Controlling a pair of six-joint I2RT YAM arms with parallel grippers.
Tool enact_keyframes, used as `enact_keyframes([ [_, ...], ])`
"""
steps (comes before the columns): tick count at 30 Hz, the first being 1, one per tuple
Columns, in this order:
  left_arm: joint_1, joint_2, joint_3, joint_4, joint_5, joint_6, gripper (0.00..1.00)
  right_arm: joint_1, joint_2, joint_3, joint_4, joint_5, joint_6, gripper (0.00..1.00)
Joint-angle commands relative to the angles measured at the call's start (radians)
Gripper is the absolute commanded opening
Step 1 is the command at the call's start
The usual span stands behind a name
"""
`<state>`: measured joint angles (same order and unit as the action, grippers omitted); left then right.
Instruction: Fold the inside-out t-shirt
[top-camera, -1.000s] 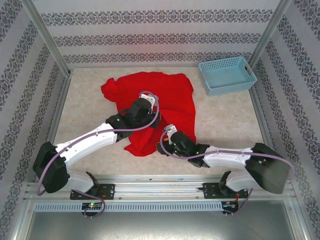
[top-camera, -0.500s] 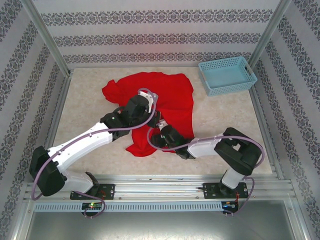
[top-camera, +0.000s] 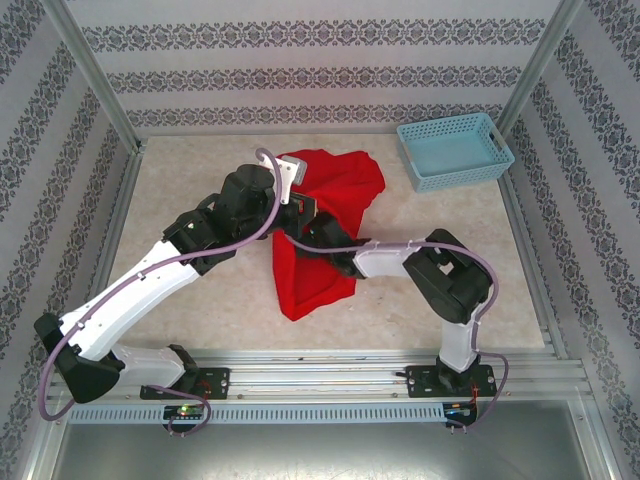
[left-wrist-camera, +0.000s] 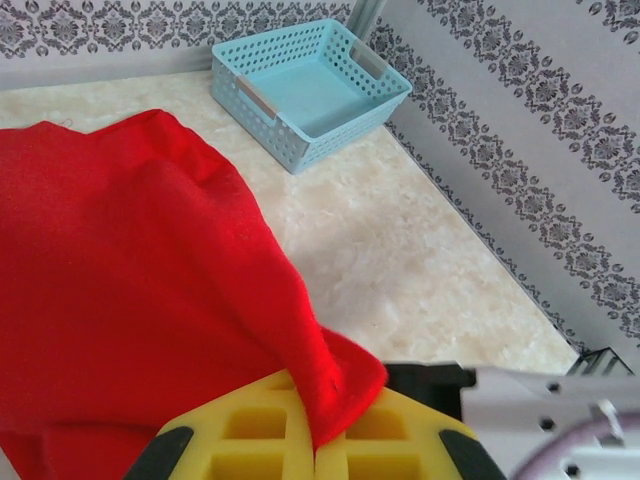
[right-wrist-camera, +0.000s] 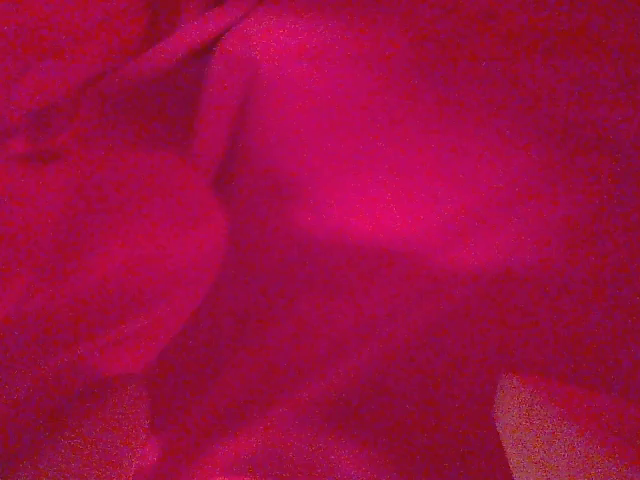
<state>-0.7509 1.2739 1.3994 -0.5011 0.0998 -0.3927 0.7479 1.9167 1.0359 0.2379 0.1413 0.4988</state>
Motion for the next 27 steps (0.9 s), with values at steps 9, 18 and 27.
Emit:
enact_keyframes([
  [9,0.006,-0.010,0.095,0.003,0.042,-0.065,0.00,-0.067,0.232,0.371,-0.504,0.055,0.171,0.92],
  [18,0.006,-0.002,0.096,0.010,-0.009,-0.071,0.00,-0.065,0.408,0.693,-0.819,0.089,0.182,0.85],
  [27,0.008,0.005,0.122,-0.049,-0.145,-0.047,0.00,-0.053,0.376,0.635,-0.708,0.070,0.116,0.11],
])
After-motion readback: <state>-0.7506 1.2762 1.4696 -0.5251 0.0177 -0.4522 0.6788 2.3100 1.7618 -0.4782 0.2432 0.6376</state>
